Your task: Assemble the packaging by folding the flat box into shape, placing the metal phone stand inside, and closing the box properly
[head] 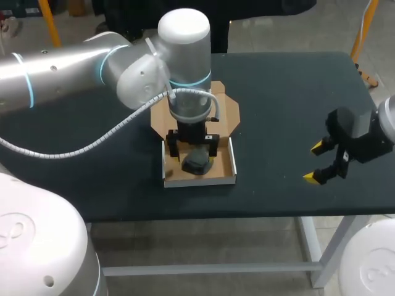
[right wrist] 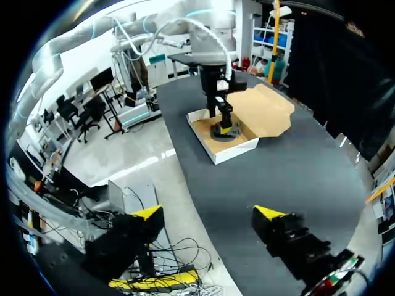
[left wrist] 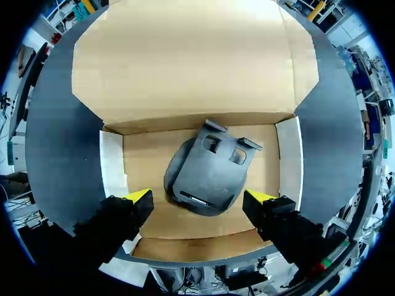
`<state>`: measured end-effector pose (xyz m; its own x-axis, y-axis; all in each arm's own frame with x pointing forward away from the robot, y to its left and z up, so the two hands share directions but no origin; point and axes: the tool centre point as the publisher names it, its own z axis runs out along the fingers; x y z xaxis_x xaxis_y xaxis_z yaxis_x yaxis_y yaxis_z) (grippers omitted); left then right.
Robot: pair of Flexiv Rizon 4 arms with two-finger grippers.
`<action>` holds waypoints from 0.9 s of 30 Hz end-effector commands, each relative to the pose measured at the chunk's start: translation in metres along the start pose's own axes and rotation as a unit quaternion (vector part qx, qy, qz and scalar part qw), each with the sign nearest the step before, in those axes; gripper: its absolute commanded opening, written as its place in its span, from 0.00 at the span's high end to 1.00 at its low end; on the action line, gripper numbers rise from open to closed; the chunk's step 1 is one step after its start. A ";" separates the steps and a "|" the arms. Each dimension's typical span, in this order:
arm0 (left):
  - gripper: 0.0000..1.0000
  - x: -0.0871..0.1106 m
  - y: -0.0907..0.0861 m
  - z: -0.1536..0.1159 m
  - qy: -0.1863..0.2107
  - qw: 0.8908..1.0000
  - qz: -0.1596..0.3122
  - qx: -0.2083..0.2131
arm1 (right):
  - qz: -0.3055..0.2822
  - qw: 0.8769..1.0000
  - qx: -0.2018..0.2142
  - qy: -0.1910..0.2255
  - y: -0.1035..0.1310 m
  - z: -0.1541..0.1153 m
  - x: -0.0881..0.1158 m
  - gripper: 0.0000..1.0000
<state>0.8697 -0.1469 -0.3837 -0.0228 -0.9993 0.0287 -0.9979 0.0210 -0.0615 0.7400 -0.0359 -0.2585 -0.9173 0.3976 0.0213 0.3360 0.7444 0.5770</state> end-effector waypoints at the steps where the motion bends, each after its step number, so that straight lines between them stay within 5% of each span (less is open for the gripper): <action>1: 0.00 0.007 0.009 0.005 -0.010 1.000 -0.005 0.009 | -0.001 1.000 0.000 -0.011 -0.001 0.001 0.007 0.00; 27: 0.00 0.017 0.069 0.015 -0.039 0.999 -0.036 -0.001 | -0.001 1.000 0.000 -0.011 -0.001 0.001 0.007 0.00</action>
<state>0.8090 -0.1608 -0.4027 0.0528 -0.9980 -0.0361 -0.9976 -0.0511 -0.0462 0.7402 -0.0360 -0.2585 -0.9171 0.3981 0.0204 0.3359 0.7444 0.5771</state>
